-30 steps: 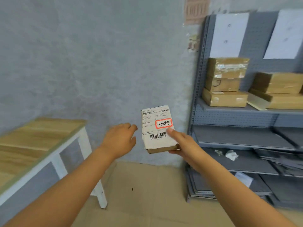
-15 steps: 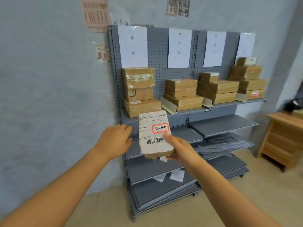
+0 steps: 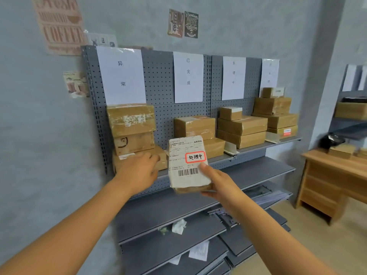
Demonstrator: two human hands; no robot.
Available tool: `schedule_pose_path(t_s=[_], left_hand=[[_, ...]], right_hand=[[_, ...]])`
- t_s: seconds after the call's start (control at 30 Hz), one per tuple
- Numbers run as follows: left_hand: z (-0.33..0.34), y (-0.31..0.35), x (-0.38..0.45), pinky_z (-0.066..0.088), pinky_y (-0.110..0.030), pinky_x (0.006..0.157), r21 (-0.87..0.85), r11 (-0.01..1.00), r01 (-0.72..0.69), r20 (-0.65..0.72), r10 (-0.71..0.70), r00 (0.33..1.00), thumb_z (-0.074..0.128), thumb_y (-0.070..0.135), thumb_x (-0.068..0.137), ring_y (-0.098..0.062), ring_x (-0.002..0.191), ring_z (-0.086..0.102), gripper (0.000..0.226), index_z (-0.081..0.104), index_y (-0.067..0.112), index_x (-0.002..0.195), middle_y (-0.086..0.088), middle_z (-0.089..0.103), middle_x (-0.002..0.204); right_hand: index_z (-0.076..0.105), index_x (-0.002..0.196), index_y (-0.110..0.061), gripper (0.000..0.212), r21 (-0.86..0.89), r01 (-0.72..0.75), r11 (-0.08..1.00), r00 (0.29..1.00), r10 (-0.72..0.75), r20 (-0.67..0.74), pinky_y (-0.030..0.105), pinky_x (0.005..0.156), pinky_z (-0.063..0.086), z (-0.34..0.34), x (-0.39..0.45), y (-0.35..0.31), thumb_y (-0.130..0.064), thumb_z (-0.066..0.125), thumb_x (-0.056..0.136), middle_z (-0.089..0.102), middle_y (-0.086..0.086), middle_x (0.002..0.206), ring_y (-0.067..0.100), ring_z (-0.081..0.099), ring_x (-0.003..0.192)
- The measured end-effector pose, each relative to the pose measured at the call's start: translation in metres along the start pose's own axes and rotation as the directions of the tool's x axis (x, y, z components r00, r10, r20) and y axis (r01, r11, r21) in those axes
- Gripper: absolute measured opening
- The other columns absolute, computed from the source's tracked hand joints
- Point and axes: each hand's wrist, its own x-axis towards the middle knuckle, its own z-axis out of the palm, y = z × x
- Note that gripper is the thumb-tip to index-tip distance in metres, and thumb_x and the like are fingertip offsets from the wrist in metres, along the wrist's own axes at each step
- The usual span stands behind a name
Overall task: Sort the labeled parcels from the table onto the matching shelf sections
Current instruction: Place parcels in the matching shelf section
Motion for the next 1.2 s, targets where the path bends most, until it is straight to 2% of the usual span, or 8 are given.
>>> schedule_pose_path(t_s=[0.13, 0.23, 0.47, 0.63, 0.8, 0.93, 1.07, 1.2], left_hand=[[0.019, 0.036, 0.051, 0.050, -0.038, 0.076, 0.000, 0.999, -0.032, -0.042, 0.032, 0.999, 0.051, 0.028, 0.093, -0.025, 0.097, 0.061, 0.023, 0.060, 0.015, 0.110, -0.003, 0.064, 0.105], [0.037, 0.074, 0.092, 0.050, -0.038, 0.074, 0.021, 0.998, -0.054, -0.056, 0.055, 0.997, 0.049, 0.031, 0.094, -0.022, 0.090, 0.060, 0.018, 0.057, 0.019, 0.105, 0.000, 0.061, 0.095], [0.087, 0.174, 0.194, 0.051, -0.038, 0.081, 0.029, 0.999, -0.030, -0.007, 0.030, 1.000, 0.049, 0.029, 0.094, -0.023, 0.100, 0.060, 0.031, 0.058, 0.017, 0.122, 0.000, 0.064, 0.109], [0.114, 0.233, 0.263, 0.052, -0.039, 0.078, 0.007, 1.000, -0.014, 0.010, 0.014, 1.000, 0.047, 0.030, 0.095, -0.023, 0.101, 0.060, 0.031, 0.057, 0.016, 0.121, -0.002, 0.063, 0.113], [0.139, 0.276, 0.326, 0.041, -0.033, 0.072, 0.016, 0.998, -0.065, -0.010, 0.065, 0.998, 0.050, 0.027, 0.094, -0.022, 0.096, 0.059, 0.023, 0.060, 0.016, 0.110, -0.001, 0.064, 0.103], [0.162, 0.304, 0.379, 0.048, -0.036, 0.077, 0.017, 0.997, -0.077, 0.009, 0.077, 0.997, 0.048, 0.029, 0.096, -0.021, 0.093, 0.058, 0.022, 0.057, 0.017, 0.112, 0.000, 0.061, 0.099], [0.195, 0.321, 0.435, 0.046, -0.035, 0.075, 0.018, 0.996, -0.085, -0.041, 0.085, 0.996, 0.047, 0.031, 0.097, -0.022, 0.094, 0.058, 0.026, 0.058, 0.017, 0.116, 0.001, 0.060, 0.098], [0.223, 0.326, 0.496, 0.050, -0.036, 0.081, 0.007, 0.999, -0.052, -0.057, 0.052, 0.997, 0.047, 0.033, 0.096, -0.020, 0.099, 0.059, 0.035, 0.056, 0.019, 0.126, 0.002, 0.062, 0.106]], right_hand=[[0.062, 0.125, -0.022, 0.081, 0.002, 0.008, 1.000, 1.000, -0.008, -0.017, 0.037, 0.095, 0.056, -0.052, 0.032, 0.004, -0.076, 0.065, 0.065, 0.075, -0.006, 0.112, 0.016, 0.070, 0.106], [0.062, 0.125, -0.022, 0.075, -0.007, 0.016, 1.000, 0.999, -0.016, -0.031, 0.035, 0.092, 0.056, -0.101, 0.053, 0.011, -0.074, 0.066, 0.072, 0.075, -0.006, 0.111, 0.015, 0.070, 0.105], [0.062, 0.125, -0.022, 0.081, -0.006, -0.008, 1.000, 0.999, 0.007, -0.043, 0.028, 0.082, 0.056, -0.248, 0.095, 0.021, -0.074, 0.068, 0.064, 0.075, -0.005, 0.112, 0.015, 0.071, 0.104], [0.062, 0.126, -0.020, 0.080, -0.015, -0.033, 0.999, 0.996, 0.031, -0.084, 0.031, 0.086, 0.057, -0.345, 0.121, 0.022, -0.071, 0.063, 0.065, 0.074, -0.002, 0.114, 0.018, 0.070, 0.105], [0.062, 0.127, -0.021, 0.057, 0.014, -0.062, 0.998, 0.995, 0.063, -0.081, 0.031, 0.087, 0.054, -0.416, 0.152, 0.030, -0.061, 0.058, 0.086, 0.074, -0.003, 0.115, 0.018, 0.069, 0.108], [0.063, 0.124, -0.024, 0.052, 0.015, -0.066, 0.998, 0.994, 0.067, -0.085, 0.028, 0.083, 0.054, -0.465, 0.187, 0.032, -0.061, 0.056, 0.088, 0.075, -0.006, 0.112, 0.016, 0.070, 0.107], [0.063, 0.123, -0.024, 0.053, -0.033, -0.053, 0.998, 0.995, 0.049, -0.092, 0.031, 0.088, 0.054, -0.508, 0.233, 0.033, -0.063, 0.057, 0.086, 0.075, -0.007, 0.111, 0.015, 0.070, 0.106], [0.063, 0.123, -0.026, 0.057, -0.077, -0.056, 0.995, 0.996, 0.050, -0.074, 0.034, 0.093, 0.053, -0.546, 0.279, 0.029, -0.066, 0.057, 0.082, 0.075, -0.006, 0.113, 0.017, 0.068, 0.110]])
